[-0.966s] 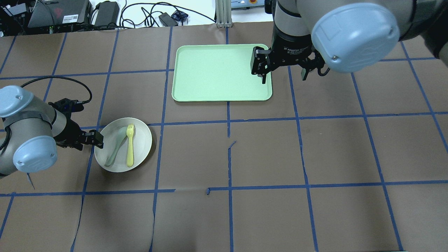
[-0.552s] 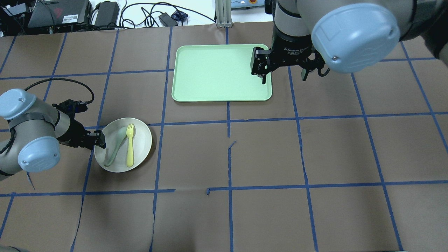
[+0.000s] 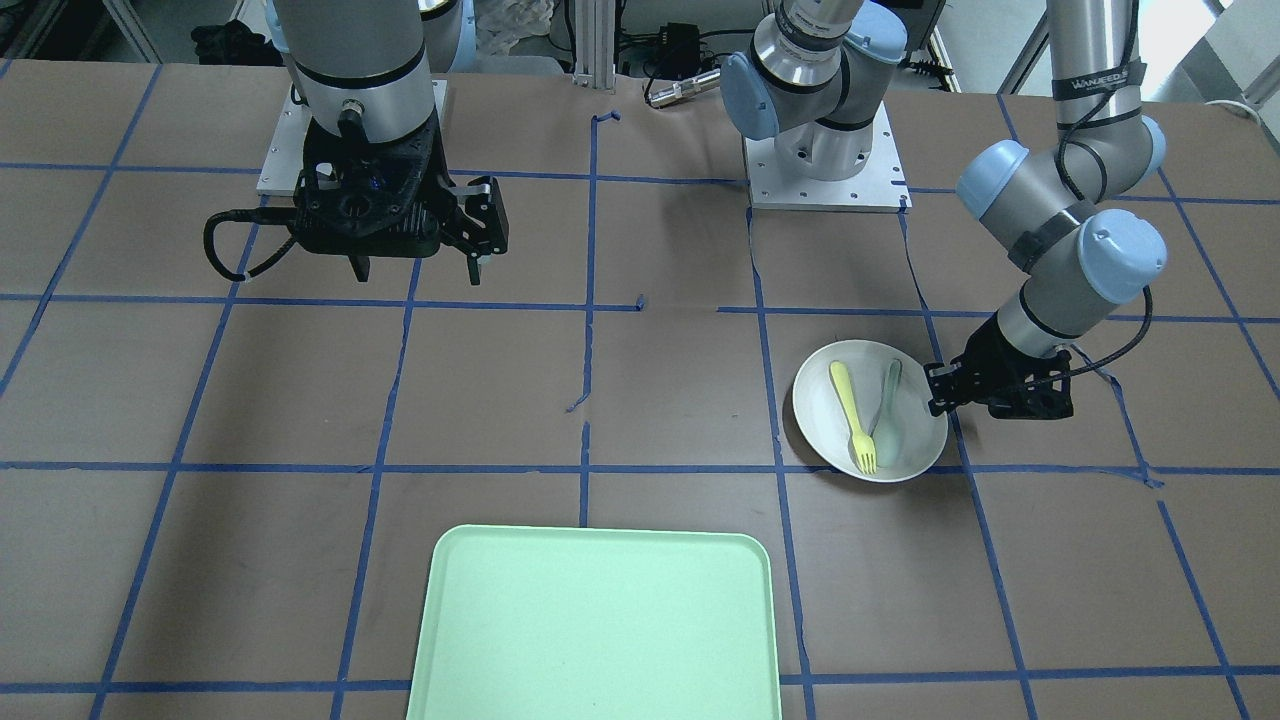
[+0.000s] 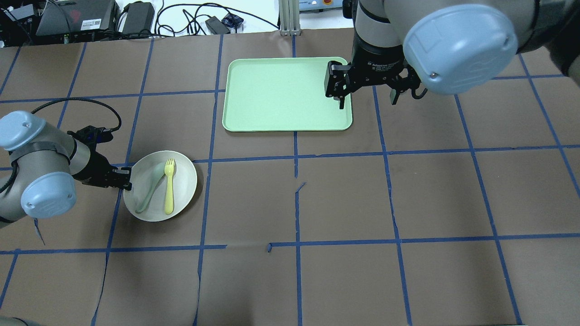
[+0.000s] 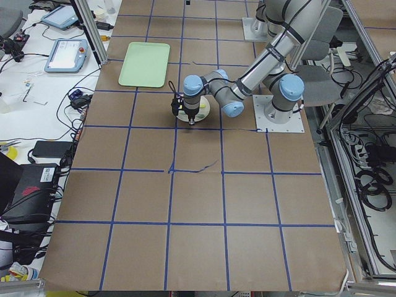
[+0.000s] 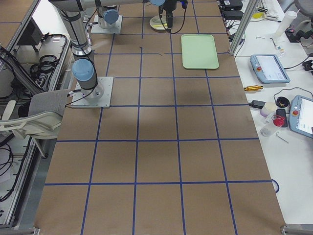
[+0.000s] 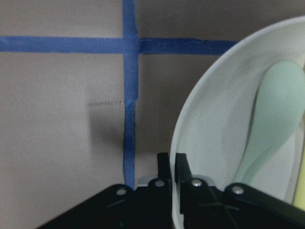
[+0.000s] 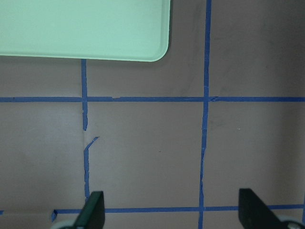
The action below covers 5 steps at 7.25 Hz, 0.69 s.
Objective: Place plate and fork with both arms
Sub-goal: 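Carry the plate with the left gripper and lower it onto the green tray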
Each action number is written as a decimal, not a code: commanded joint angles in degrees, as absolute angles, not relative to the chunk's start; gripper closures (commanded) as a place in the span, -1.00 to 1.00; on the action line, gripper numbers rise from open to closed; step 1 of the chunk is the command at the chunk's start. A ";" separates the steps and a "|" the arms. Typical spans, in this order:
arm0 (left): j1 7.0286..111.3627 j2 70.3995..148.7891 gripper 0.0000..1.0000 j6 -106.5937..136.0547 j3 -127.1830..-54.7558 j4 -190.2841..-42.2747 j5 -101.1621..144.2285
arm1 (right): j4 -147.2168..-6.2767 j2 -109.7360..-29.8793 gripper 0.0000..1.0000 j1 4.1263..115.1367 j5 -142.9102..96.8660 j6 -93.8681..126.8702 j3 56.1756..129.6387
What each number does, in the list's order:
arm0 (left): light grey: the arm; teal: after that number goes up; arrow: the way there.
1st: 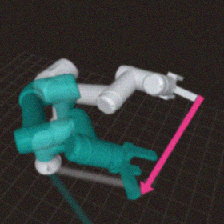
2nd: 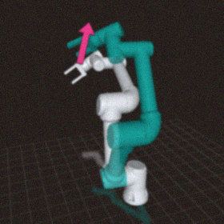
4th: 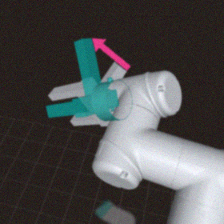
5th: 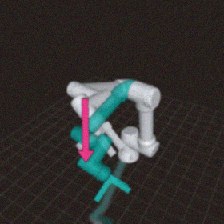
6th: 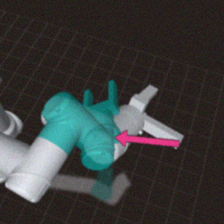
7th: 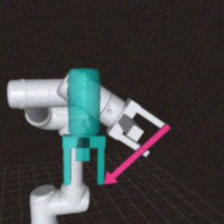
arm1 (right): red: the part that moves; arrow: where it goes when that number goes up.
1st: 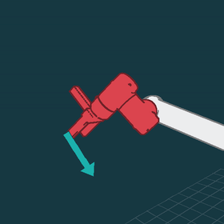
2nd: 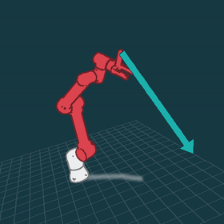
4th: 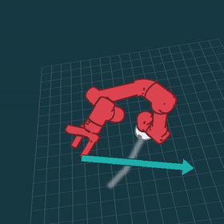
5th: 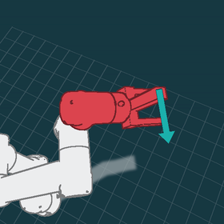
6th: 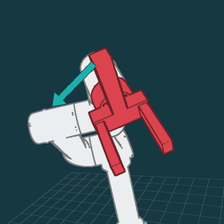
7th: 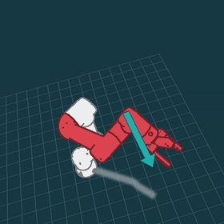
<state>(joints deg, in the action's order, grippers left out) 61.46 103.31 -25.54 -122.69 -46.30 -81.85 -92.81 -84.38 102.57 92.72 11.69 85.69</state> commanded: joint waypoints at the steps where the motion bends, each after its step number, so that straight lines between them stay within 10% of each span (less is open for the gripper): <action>1: 61.87 103.71 0.99 -20.96 -114.74 -57.15 -70.20 | -92.90 -84.38 -1.00 102.57 92.72 11.69 85.69; 5: 79.49 117.81 0.93 -3.82 -93.23 -58.45 -66.18 | -92.99 -84.38 -1.00 102.57 92.72 11.60 85.61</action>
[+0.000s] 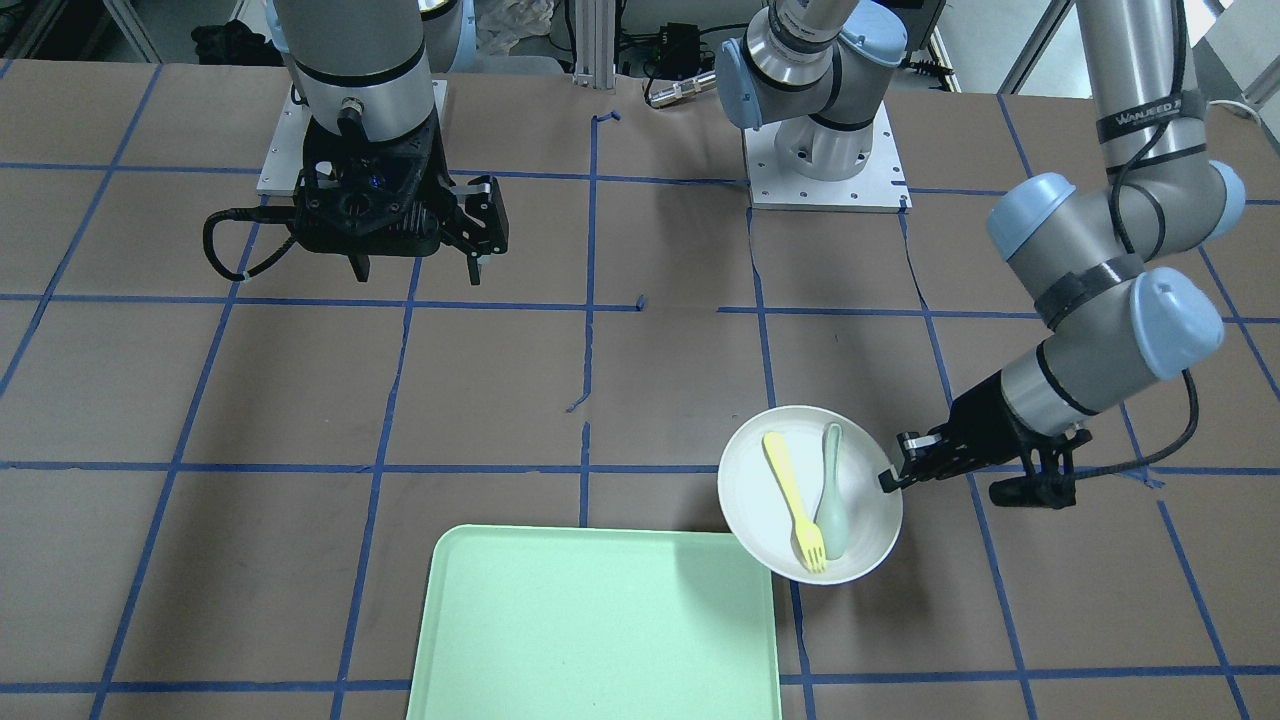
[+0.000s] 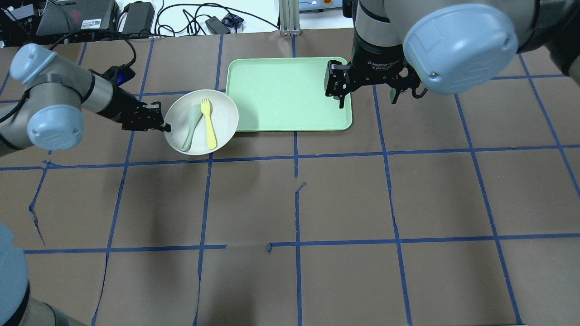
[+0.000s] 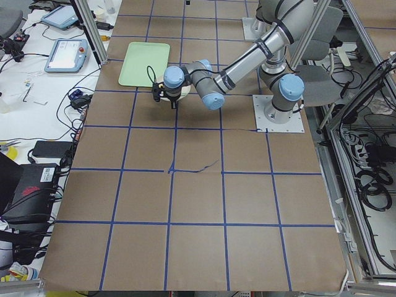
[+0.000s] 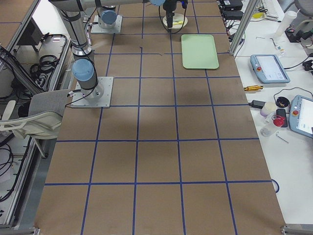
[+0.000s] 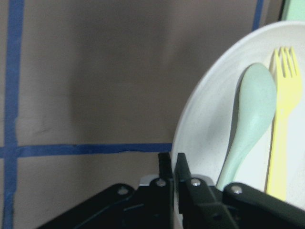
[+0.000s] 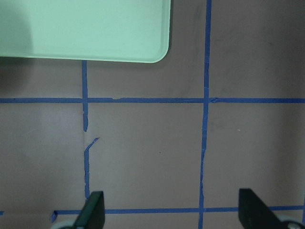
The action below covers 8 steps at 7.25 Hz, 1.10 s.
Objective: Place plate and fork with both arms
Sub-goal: 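Carry the plate with the left gripper and lower it onto the green tray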
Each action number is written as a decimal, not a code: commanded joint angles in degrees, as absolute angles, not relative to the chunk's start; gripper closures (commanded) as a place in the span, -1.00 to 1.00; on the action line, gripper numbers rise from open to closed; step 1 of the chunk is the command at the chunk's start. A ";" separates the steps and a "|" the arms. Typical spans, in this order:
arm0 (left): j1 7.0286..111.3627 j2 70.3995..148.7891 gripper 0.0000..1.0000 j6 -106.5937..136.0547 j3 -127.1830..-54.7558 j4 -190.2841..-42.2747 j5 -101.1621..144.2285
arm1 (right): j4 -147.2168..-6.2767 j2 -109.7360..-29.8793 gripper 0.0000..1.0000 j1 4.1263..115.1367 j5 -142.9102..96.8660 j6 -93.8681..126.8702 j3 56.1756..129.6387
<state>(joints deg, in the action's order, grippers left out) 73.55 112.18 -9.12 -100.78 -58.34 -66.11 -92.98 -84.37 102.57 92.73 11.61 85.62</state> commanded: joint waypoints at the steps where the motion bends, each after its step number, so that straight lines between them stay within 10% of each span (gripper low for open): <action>1: 83.28 122.91 0.91 0.22 -86.81 -58.36 -66.44 | -93.08 -84.29 -1.00 102.57 92.72 11.60 85.61; 5: 91.22 134.46 0.91 8.17 -74.80 -55.48 -67.06 | -93.08 -84.38 -1.00 102.57 92.72 11.60 85.61; 8: 91.41 135.44 0.34 7.56 -75.06 -53.44 -69.24 | -93.08 -84.29 -1.00 102.57 92.72 11.60 85.61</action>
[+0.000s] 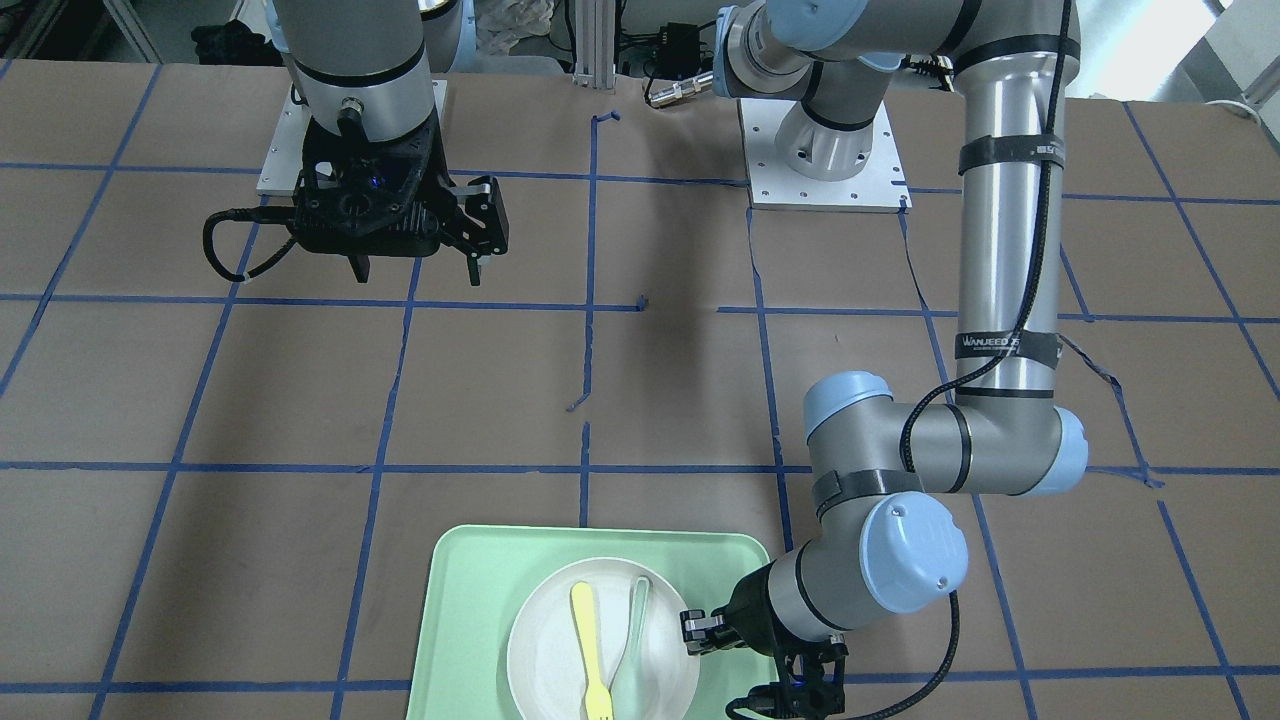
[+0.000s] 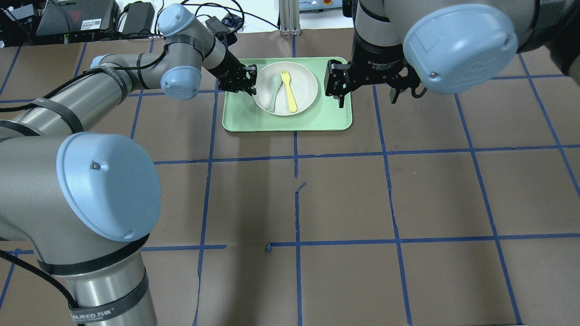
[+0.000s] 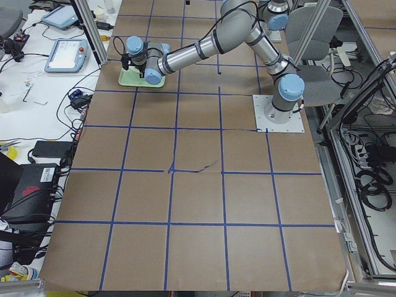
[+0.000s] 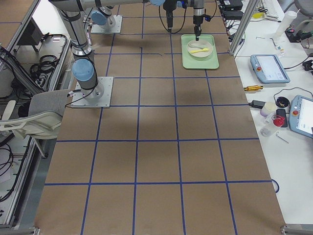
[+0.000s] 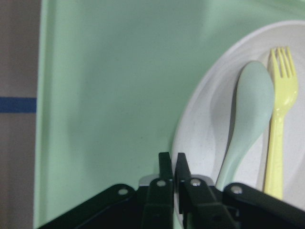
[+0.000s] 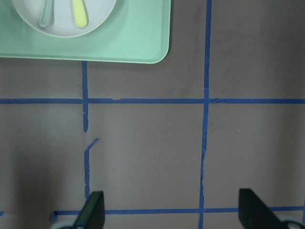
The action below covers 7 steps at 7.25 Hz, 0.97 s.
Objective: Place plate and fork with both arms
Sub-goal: 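Carry the plate with the left gripper and lower it onto the green tray, then open the left gripper and lift it away from the plate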
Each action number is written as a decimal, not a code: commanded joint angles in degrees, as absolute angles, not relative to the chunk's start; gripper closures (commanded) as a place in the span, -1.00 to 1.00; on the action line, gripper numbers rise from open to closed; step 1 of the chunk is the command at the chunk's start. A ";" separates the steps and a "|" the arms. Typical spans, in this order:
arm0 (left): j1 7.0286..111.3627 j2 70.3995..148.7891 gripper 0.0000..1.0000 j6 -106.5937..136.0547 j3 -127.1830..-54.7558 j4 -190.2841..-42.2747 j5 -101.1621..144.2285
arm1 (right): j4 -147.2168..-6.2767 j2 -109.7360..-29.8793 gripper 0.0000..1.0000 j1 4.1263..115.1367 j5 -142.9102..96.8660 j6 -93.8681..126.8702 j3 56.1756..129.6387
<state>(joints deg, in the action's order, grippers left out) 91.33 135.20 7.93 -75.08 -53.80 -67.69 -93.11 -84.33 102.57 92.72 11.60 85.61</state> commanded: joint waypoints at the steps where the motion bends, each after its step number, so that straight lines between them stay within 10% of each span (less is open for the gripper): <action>1: 91.41 135.27 0.01 6.86 -75.23 -53.44 -70.04 | -93.08 -84.29 -1.00 102.57 92.72 11.60 85.61; 2: 90.97 133.44 -0.99 4.25 -76.02 -54.48 -71.09 | -93.08 -84.29 -1.00 102.57 92.72 11.60 85.61; 7: 92.27 106.85 -1.00 3.34 -82.77 -72.57 -83.13 | -92.99 -84.37 -1.00 102.57 92.72 11.60 85.69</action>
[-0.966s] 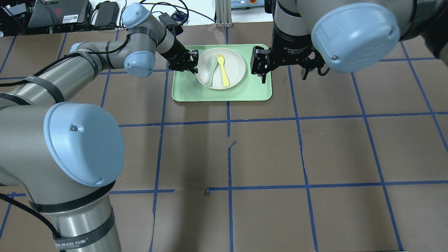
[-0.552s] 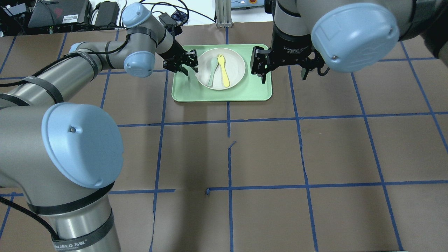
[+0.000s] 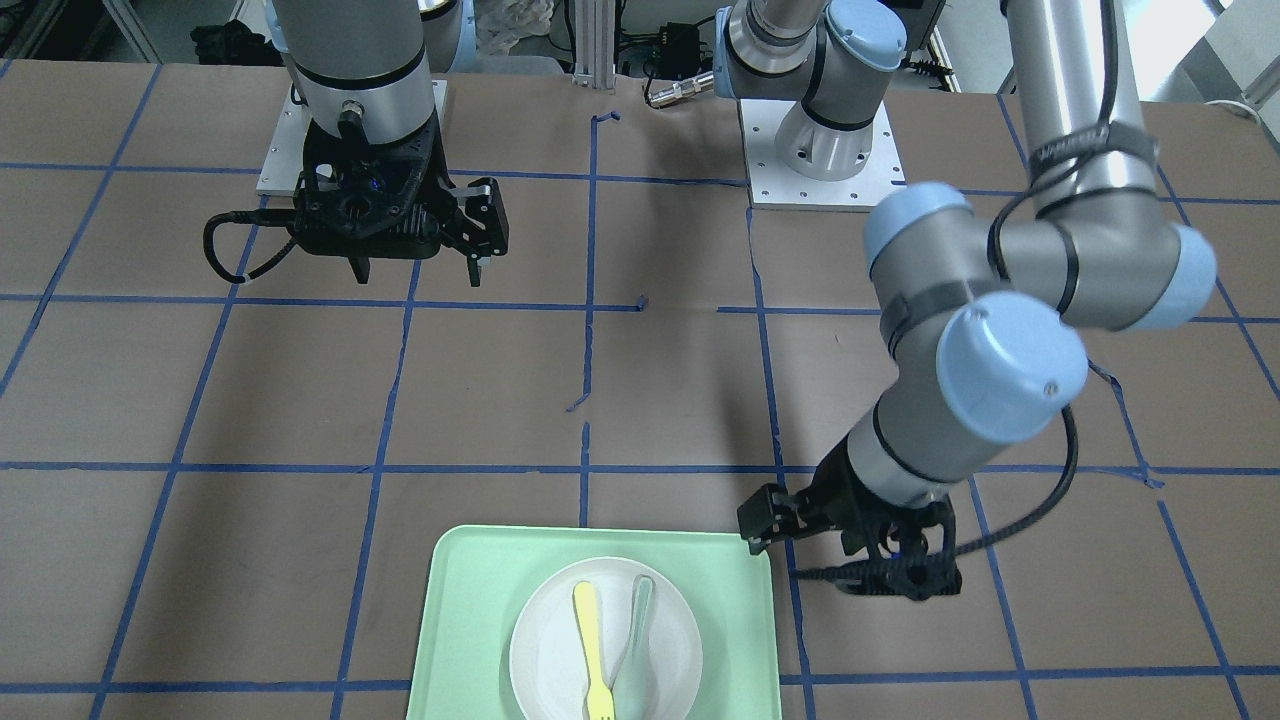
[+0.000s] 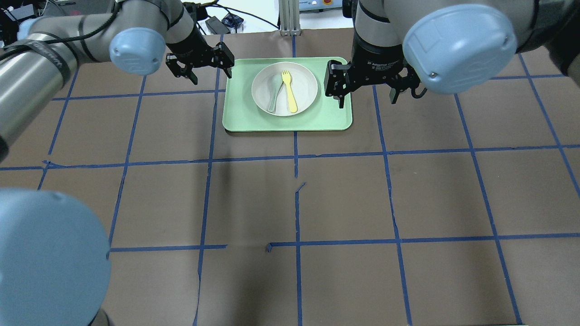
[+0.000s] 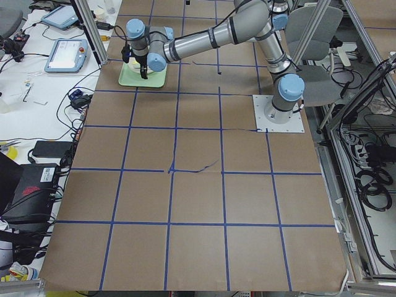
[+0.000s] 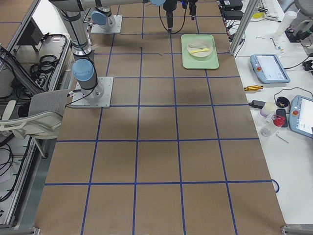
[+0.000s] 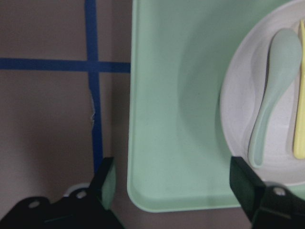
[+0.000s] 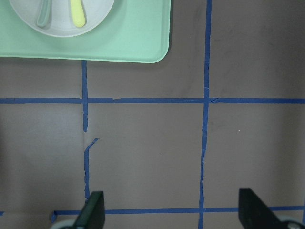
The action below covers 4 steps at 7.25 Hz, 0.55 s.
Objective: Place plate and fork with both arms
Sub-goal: 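Open the left gripper and lift it away from the plate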
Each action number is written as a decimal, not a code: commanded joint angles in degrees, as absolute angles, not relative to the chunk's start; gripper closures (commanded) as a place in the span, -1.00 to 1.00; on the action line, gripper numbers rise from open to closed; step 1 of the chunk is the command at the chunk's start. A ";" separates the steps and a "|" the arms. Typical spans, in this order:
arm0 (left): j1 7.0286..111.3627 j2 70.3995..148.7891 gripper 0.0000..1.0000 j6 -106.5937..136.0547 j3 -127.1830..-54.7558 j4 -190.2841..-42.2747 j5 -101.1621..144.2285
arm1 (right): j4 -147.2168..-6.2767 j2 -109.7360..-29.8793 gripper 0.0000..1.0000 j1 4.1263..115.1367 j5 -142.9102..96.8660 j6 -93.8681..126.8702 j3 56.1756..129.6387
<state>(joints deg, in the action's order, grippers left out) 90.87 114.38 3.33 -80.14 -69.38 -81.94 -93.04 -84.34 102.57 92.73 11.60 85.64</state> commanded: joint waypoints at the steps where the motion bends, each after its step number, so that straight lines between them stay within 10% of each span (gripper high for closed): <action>1: 94.46 102.26 -1.00 4.04 -82.97 -78.51 -90.89 | -92.99 -84.37 -1.00 102.57 92.72 11.60 85.69; 4: 96.42 92.75 -1.00 8.24 -91.62 -80.07 -91.94 | -93.08 -84.20 -1.00 102.48 92.64 11.51 85.60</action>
